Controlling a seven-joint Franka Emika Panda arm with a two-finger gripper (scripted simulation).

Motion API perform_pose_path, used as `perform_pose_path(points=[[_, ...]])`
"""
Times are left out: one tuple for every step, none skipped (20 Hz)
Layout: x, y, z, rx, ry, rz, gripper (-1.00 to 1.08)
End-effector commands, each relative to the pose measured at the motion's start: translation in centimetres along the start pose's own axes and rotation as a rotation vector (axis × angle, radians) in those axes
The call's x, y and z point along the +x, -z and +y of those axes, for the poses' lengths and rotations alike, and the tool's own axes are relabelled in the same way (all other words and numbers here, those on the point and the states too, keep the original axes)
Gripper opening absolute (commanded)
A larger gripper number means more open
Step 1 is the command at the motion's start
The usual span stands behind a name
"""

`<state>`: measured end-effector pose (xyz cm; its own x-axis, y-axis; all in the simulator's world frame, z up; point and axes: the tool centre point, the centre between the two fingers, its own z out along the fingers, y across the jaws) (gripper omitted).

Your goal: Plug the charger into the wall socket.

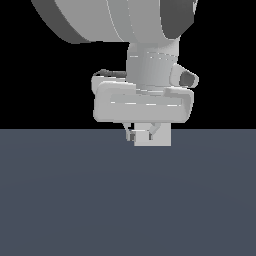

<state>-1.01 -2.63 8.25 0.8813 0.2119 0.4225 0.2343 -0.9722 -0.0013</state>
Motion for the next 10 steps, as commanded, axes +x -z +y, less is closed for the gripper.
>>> perform_pose_path(points=[[-0.3,1.1,2.1,-0.029,-0.067,0.0,-1.0],[-0.4,1.4,2.7,-0.038,-0.085,0.0,-1.0],[-0.5,1.7,3.2,-0.046,-0.101,-0.001,-1.0],[-0.6,1.9,3.6,-0.052,-0.114,-0.001,-1.0],[-0.7,2.1,3.9,-0.057,-0.125,-0.002,-1.0],[-0.8,2.2,4.2,-0.061,-0.132,-0.002,-1.0],[-0.9,2.3,4.3,-0.064,-0.138,-0.003,-1.0],[-0.9,2.4,4.5,-0.066,-0.142,-0.003,-1.0],[-1.0,2.4,4.5,-0.067,-0.145,-0.003,-1.0],[-1.0,2.4,4.6,-0.068,-0.145,-0.003,-1.0]])
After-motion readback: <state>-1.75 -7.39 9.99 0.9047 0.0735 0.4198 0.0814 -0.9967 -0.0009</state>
